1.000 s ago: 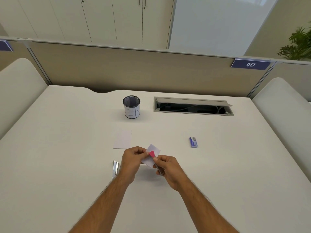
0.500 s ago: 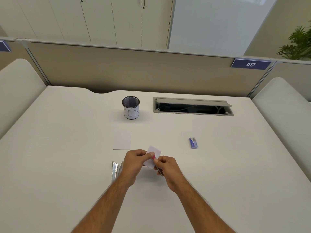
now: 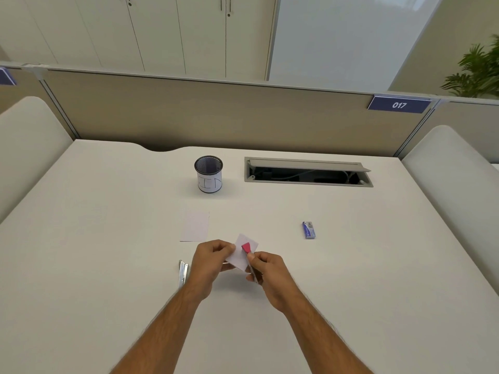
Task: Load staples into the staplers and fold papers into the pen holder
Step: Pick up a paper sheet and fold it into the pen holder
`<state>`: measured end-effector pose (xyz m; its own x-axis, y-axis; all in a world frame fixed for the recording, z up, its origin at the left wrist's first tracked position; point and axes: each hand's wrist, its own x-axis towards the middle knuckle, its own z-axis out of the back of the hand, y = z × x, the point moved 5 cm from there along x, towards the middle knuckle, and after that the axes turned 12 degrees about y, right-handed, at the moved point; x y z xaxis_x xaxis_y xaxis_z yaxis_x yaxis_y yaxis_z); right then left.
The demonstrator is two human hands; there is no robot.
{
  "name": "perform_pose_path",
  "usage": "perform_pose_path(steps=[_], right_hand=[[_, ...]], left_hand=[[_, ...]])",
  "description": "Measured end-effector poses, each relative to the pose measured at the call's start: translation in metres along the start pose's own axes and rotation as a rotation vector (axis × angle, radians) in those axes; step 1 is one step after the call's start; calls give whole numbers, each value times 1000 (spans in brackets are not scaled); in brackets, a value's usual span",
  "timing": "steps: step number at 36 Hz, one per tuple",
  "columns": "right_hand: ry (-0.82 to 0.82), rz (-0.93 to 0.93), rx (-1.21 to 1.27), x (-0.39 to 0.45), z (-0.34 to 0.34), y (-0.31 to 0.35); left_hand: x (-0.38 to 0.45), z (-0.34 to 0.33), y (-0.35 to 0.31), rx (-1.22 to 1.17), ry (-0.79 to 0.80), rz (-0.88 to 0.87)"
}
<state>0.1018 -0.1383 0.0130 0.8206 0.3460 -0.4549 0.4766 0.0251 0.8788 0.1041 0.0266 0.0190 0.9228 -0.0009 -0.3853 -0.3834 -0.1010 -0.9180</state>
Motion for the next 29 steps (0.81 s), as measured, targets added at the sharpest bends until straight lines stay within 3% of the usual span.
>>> perform_pose_path(steps=[5, 8, 13, 20, 29], right_hand=[[9, -3, 97, -1, 4, -7], [-69, -22, 78, -2, 8, -11], [-326, -41, -423, -7, 19, -11], [-423, -156, -852, -7, 18, -22], [-454, -196, -995, -8, 14, -22]], left_hand=[[1, 5, 4, 29, -66, 17], [3, 9, 6, -6, -119, 23], [2, 18, 6, -25, -186, 16], [0, 21, 6, -25, -211, 5], [1, 25, 8, -67, -195, 0]])
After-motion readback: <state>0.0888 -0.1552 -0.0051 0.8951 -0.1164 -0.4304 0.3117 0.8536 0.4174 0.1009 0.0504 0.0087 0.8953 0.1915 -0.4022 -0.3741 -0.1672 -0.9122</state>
